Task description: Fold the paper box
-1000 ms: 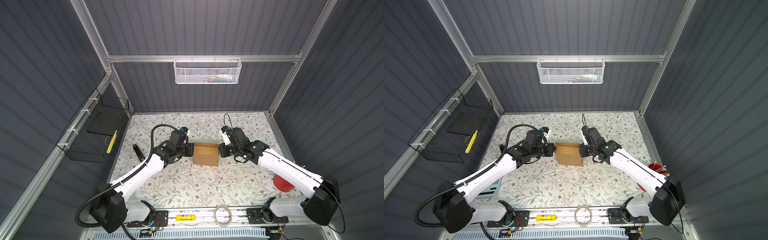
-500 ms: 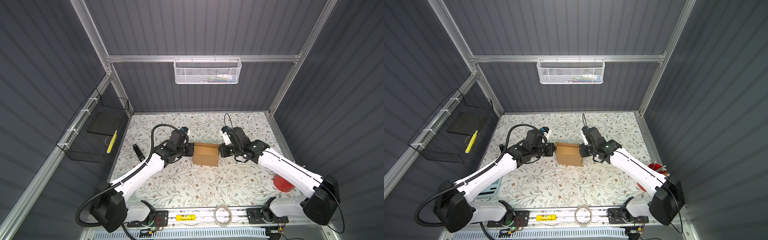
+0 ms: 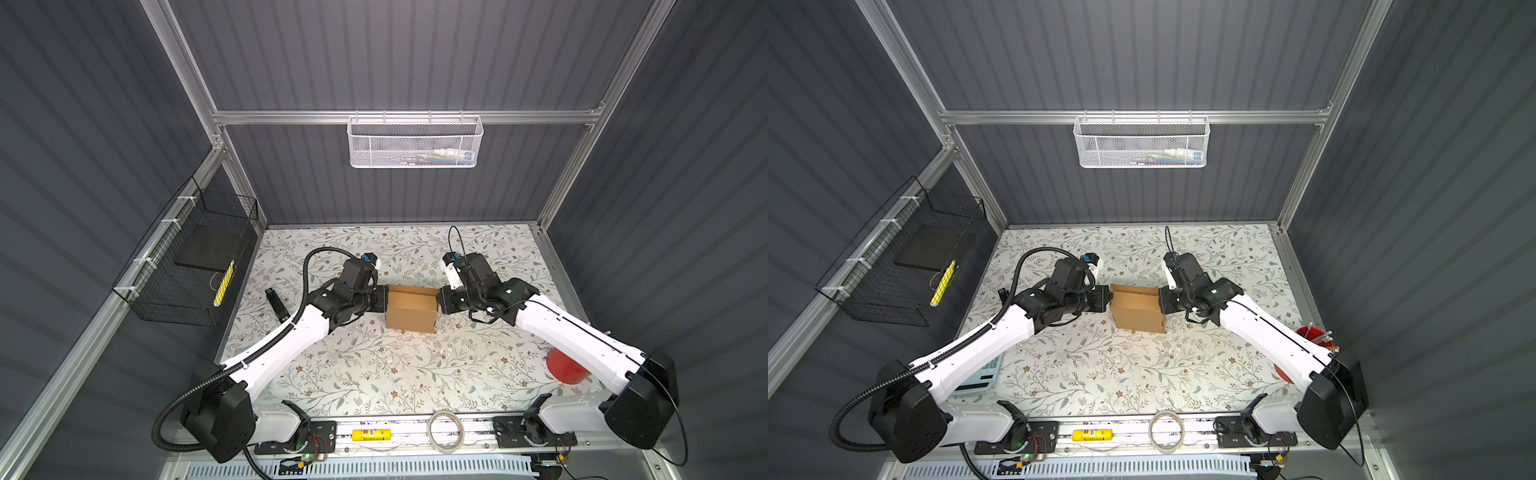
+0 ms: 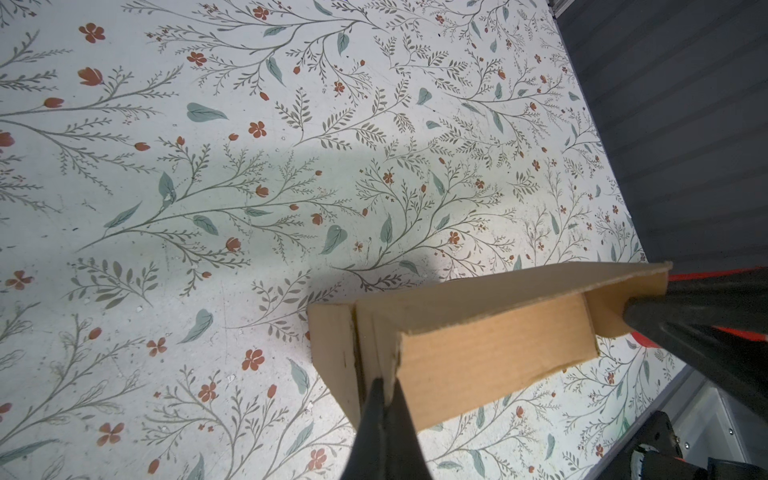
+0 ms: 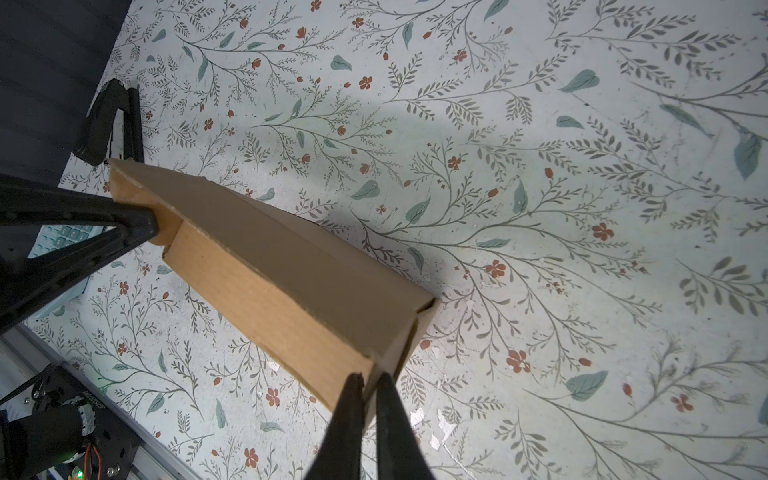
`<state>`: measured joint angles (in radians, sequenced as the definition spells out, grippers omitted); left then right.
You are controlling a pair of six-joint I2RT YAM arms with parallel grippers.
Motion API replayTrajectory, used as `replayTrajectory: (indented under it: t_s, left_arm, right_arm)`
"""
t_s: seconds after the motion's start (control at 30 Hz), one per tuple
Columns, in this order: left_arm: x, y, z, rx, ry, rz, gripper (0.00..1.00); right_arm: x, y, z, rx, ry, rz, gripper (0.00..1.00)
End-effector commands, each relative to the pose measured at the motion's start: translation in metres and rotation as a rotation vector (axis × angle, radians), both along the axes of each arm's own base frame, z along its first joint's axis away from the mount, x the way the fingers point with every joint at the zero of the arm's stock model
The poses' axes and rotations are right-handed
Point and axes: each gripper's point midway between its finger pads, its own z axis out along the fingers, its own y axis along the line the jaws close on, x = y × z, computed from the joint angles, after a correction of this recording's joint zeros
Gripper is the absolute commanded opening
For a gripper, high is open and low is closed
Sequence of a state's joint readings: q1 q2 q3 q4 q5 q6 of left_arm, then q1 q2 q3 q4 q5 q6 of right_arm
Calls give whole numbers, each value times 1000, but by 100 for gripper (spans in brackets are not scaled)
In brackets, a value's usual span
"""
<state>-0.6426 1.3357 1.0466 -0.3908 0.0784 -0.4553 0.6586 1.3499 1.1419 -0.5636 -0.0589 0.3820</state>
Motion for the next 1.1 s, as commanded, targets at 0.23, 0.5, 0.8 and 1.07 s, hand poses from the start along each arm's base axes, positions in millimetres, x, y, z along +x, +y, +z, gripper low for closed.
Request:
replayTrajectory:
  t_s: [0.23, 0.5, 0.8, 1.07]
  left_arm:
    - [-12, -16, 0, -11, 35, -85, 0]
    - [-13, -17, 2, -13, 36, -90, 0]
    - [-13, -16, 4, -5, 36, -95, 0]
    - [-13, -16, 5, -1, 38, -96, 0]
  right_arm:
    - [-1, 17, 14, 67, 2, 50, 12]
    - [-1, 18, 15, 71, 5, 50, 12]
    - [-1, 17, 10, 55, 17, 47, 13]
    - [1, 15, 8, 44, 16, 41, 17]
